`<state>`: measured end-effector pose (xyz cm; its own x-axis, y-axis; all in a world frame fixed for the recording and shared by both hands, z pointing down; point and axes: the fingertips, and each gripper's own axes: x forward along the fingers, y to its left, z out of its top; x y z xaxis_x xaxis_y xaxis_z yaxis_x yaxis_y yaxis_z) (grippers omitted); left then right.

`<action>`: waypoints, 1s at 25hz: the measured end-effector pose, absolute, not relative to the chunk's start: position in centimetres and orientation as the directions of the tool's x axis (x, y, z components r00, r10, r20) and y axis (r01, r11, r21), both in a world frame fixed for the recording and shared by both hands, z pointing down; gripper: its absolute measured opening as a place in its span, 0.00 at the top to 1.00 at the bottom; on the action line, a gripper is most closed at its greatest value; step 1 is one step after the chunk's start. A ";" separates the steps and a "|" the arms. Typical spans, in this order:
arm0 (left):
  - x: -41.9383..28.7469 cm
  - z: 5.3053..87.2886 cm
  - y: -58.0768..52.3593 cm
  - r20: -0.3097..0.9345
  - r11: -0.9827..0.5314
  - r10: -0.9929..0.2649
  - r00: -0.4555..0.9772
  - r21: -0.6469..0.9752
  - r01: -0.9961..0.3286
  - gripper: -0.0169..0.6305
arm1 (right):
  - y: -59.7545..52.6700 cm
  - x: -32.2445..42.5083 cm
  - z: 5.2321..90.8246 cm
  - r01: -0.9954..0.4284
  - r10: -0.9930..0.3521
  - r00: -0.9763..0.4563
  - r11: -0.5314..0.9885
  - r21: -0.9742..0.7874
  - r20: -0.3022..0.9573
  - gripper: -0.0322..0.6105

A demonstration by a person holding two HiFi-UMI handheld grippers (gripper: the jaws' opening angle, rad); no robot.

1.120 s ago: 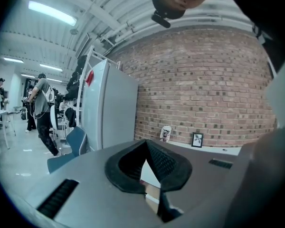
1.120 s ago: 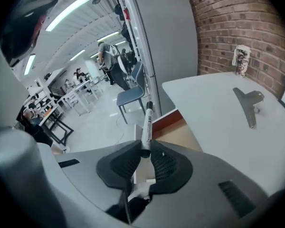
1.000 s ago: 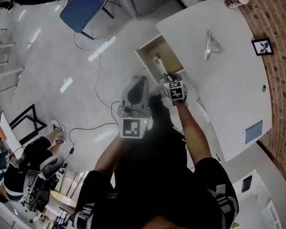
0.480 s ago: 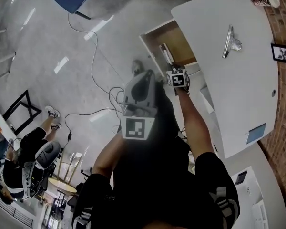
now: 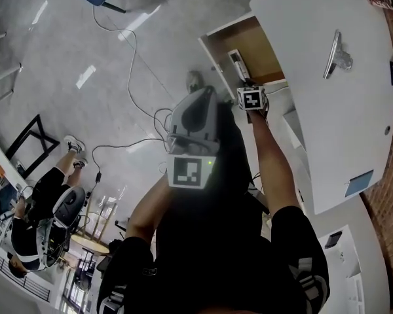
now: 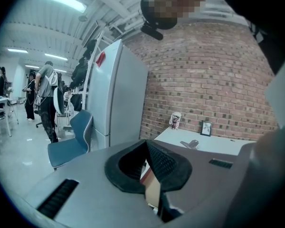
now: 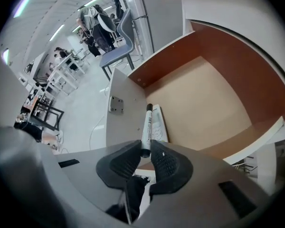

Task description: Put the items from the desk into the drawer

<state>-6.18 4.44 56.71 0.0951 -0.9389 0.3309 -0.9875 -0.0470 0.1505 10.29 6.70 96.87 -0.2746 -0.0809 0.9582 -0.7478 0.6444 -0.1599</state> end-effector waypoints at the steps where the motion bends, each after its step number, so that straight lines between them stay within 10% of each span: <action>1: -6.3 56.8 4.5 0.331 -0.043 -0.939 0.092 0.151 -0.988 0.97 | 6.7 10.2 97.1 -0.752 -0.082 -0.274 0.639 -0.161 0.958 0.86; 25: -7.3 54.6 3.2 0.296 -0.057 -0.950 0.098 0.145 -0.988 0.97 | 6.3 9.5 91.9 -0.801 -0.141 -0.304 0.573 -0.173 0.942 0.90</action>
<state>-7.34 3.16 54.55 0.0981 -0.9500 0.2963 -0.9878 -0.0568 0.1451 9.46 6.30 91.89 -0.3036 -0.1406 0.9424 -0.8012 0.5729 -0.1726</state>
